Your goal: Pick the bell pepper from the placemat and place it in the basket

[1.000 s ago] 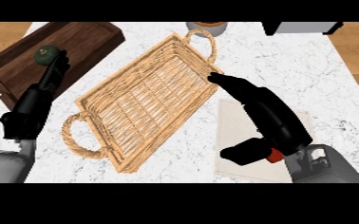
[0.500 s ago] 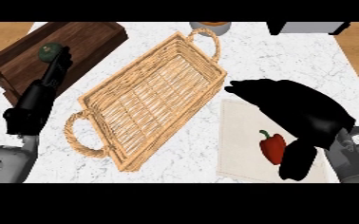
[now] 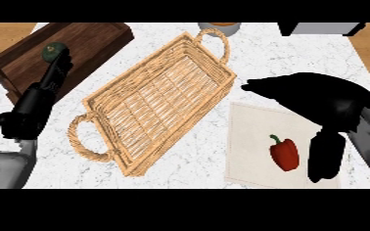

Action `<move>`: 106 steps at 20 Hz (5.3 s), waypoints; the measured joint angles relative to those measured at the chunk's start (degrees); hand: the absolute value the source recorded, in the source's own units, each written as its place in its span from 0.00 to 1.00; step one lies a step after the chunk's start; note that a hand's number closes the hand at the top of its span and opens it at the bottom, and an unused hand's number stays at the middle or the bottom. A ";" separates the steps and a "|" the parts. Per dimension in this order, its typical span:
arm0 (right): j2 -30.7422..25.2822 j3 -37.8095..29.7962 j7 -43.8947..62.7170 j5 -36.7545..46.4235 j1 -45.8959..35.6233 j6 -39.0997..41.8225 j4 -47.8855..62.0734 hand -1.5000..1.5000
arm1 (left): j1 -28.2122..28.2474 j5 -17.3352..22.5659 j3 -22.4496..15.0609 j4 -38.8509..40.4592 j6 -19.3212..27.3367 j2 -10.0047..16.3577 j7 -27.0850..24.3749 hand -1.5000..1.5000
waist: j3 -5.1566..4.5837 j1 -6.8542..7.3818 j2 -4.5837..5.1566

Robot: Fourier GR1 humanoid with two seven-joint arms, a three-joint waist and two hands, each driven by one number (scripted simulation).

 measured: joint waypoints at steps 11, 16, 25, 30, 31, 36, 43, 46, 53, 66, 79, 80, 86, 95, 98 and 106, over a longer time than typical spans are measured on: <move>2.01 3.61 -4.69 12.26 6.30 5.06 4.22 0.00 | -0.57 -2.23 1.07 -0.34 -1.23 -2.48 0.67 0.50 | 0.12 0.14 0.16; 3.59 4.57 -8.59 20.78 10.23 5.67 6.75 0.00 | -0.33 -2.73 2.81 -0.54 -2.71 -2.85 0.72 0.50 | 0.14 0.17 0.18; 5.17 3.32 -18.85 34.65 16.87 4.06 8.61 0.00 | -0.82 -6.18 4.08 -0.56 -3.74 -5.81 1.56 0.50 | 0.14 0.03 0.16; 6.44 1.96 -24.07 40.40 18.26 2.88 9.62 0.00 | -0.16 -7.48 4.90 -1.52 -4.77 -7.15 1.71 0.50 | 0.13 0.09 0.13; 6.96 1.91 -25.10 41.81 18.61 2.08 10.32 0.00 | 0.00 -7.87 4.83 -1.43 -4.87 -7.66 1.62 0.50 | 0.13 0.10 0.14; 9.08 1.38 -28.28 47.34 21.32 0.14 11.49 0.00 | -0.58 -8.80 6.36 -1.88 -6.17 -8.42 2.74 0.50 | 0.13 0.03 0.13; 11.11 -0.37 -32.90 52.68 24.61 -1.43 13.42 0.00 | 0.05 -9.87 8.56 -2.04 -8.16 -9.18 2.14 0.50 | 0.13 0.03 0.13; 11.91 -0.81 -34.49 54.89 25.93 -1.93 14.14 0.00 | -0.03 -10.71 8.78 -2.30 -8.38 -10.14 2.50 0.50 | 0.12 0.00 0.13; 12.88 -2.81 -38.03 59.88 27.91 -2.90 16.76 0.00 | 0.60 -11.75 10.29 -2.56 -9.71 -11.32 1.99 0.50 | 0.13 0.01 0.13; 16.75 -6.47 -44.14 65.84 26.95 -6.02 22.82 1.00 | -2.13 -13.15 12.15 -1.48 -11.59 -12.82 3.09 0.50 | -0.39 -0.02 -0.40; 23.04 -11.61 -35.40 71.71 32.69 -19.20 22.24 1.00 | 0.42 -13.70 13.96 -2.28 -11.58 -12.68 3.01 0.50 | -0.41 -2.48 -1.30; 24.26 -13.74 -31.97 71.74 34.33 -20.83 21.58 1.00 | 1.07 -13.73 14.43 -2.15 -11.26 -12.60 3.02 0.50 | -0.42 -3.67 -1.56; 31.96 -18.69 -12.18 77.51 43.91 -31.32 11.13 1.00 | 2.72 -13.55 15.73 -2.78 -10.85 -12.06 2.99 0.50 | -0.24 -5.71 -1.72; 40.43 -11.55 1.80 86.53 44.46 -44.83 -17.20 1.00 | 2.63 -12.88 15.00 -4.30 -12.30 -11.92 3.40 0.50 | -0.07 -3.26 -1.35; 41.30 -5.29 5.78 90.14 41.27 -44.24 -25.40 1.00 | 1.45 -13.26 14.02 -4.19 -12.36 -12.41 3.93 0.50 | -0.10 -2.35 -1.01; 41.83 5.21 14.35 94.54 21.01 -35.31 -30.40 1.00 | -0.77 -14.35 12.03 -3.80 -12.08 -13.93 4.52 0.50 | -0.15 0.26 -0.24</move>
